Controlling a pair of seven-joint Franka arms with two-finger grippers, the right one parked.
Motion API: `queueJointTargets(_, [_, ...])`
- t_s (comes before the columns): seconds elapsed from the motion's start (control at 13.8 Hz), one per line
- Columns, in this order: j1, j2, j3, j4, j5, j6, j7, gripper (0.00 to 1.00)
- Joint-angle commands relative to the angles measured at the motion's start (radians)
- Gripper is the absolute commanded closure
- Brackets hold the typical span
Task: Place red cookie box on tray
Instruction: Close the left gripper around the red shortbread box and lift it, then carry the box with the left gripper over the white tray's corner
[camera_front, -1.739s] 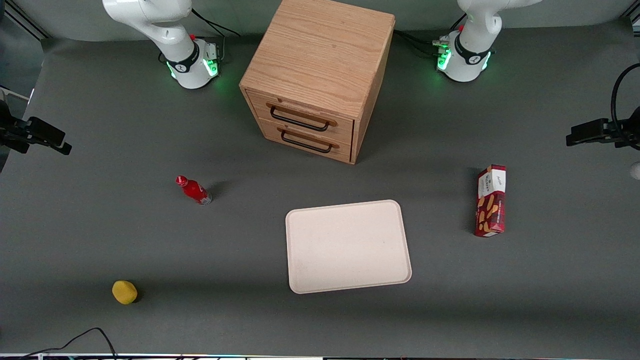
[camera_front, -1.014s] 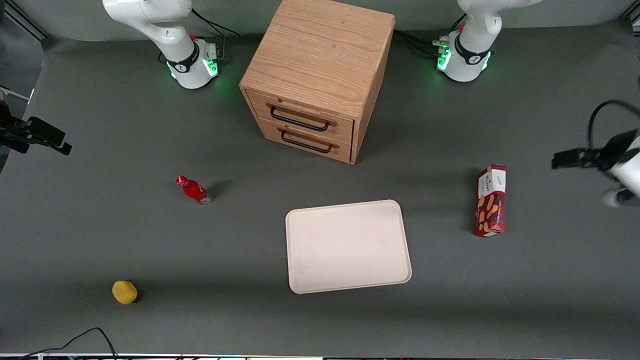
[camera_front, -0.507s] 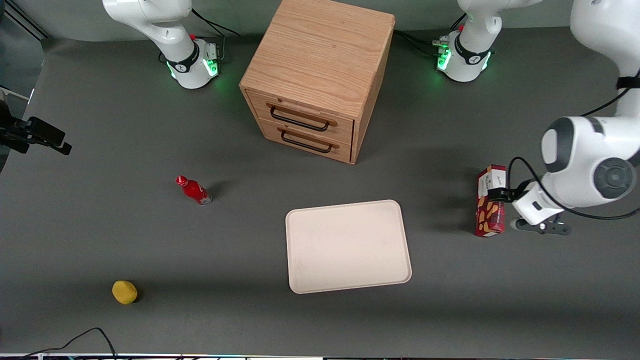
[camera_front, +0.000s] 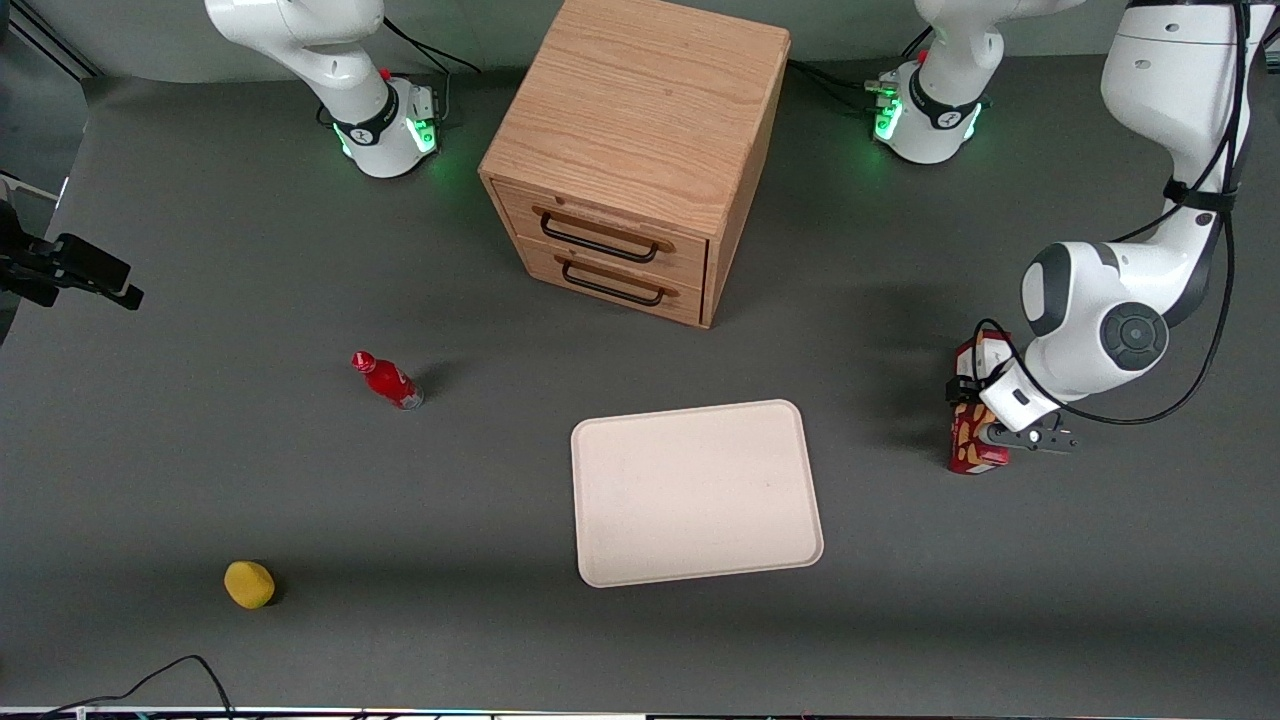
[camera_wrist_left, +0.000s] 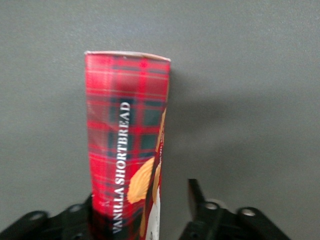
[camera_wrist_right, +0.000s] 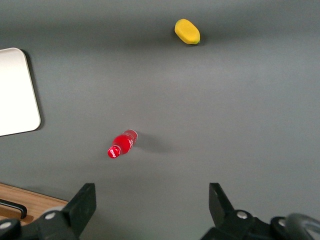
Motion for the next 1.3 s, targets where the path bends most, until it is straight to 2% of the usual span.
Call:
queueJointTargets(0.0, [0.001,-0.025,0.003,0.013,0.012,-0.03,0.013,1.0])
queueJointTargets(0.22, [0.001,-0.028,0.002,0.137,0.003,-0.197,0.011,1.0])
queueJointTargets(0.51, [-0.005,-0.022,-0.012,0.501,-0.04,-0.652,-0.043,1.0])
queueJointTargets(0.65, [-0.009,-0.02,-0.056,0.641,-0.075,-0.791,-0.141,1.0])
queueJointTargets(0.87, [-0.009,0.005,-0.217,0.717,-0.078,-0.801,-0.406,1.0])
queueJointTargets(1.01, [-0.017,0.071,-0.329,0.72,-0.063,-0.708,-0.565,1.0])
queueJointTargets(1.23, [-0.044,0.195,-0.406,0.713,0.076,-0.52,-0.697,1.0])
